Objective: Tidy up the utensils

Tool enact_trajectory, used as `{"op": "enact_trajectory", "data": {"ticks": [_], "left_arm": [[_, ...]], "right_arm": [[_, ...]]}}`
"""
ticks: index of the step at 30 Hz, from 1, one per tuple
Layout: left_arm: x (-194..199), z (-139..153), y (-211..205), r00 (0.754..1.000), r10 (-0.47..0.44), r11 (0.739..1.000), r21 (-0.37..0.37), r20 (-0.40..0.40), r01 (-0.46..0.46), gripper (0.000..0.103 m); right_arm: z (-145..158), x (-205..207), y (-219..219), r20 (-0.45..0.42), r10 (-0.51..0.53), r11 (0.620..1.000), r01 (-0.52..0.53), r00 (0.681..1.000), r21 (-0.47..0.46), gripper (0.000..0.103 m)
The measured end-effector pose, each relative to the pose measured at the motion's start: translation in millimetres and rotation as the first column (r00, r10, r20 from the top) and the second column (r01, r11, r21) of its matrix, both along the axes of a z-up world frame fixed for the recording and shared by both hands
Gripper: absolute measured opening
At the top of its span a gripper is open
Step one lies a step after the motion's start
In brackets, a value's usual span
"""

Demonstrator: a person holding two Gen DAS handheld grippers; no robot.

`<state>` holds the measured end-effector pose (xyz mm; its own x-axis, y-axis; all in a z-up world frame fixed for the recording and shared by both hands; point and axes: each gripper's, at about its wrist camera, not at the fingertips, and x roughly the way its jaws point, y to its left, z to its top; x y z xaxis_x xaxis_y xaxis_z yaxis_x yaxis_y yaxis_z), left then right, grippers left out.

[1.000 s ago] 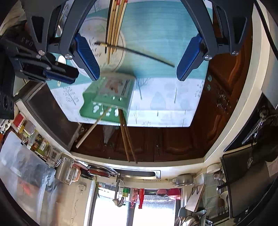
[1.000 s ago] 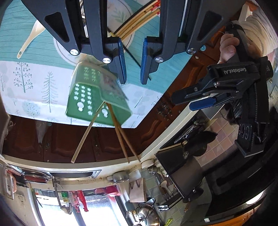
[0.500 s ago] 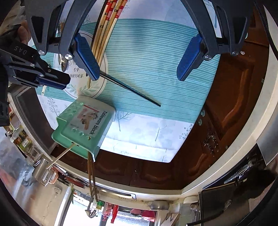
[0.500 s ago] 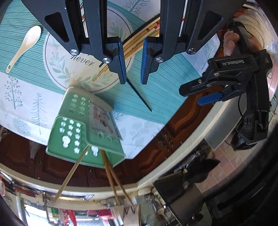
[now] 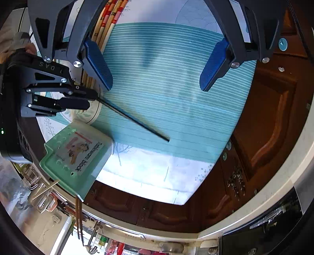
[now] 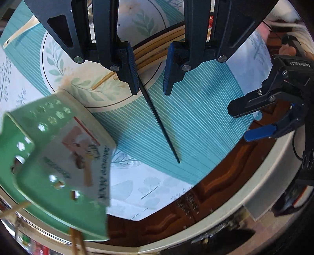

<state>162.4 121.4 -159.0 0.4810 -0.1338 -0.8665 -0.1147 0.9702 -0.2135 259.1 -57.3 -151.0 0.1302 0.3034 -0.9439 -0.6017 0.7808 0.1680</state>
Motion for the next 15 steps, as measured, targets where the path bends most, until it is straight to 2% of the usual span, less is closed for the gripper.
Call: {"op": "enact_trajectory", "data": {"ticks": [6, 14, 15], "left_arm": [[3, -13, 6, 1.000, 0.004, 0.999, -0.033, -0.025, -0.004, 0.089], [12, -15, 11, 1.000, 0.008, 0.999, -0.054, -0.020, -0.009, 0.089], [13, -15, 12, 1.000, 0.008, 0.998, -0.057, -0.018, -0.009, 0.089]], "right_arm": [[-22, 13, 23, -0.037, 0.084, 0.993, -0.087, 0.996, -0.075, 0.026], [-33, 28, 45, -0.085, 0.145, 0.978, -0.156, 0.986, -0.142, 0.026], [-34, 29, 47, -0.079, 0.157, 0.975, -0.167, 0.984, -0.143, 0.023]]}}
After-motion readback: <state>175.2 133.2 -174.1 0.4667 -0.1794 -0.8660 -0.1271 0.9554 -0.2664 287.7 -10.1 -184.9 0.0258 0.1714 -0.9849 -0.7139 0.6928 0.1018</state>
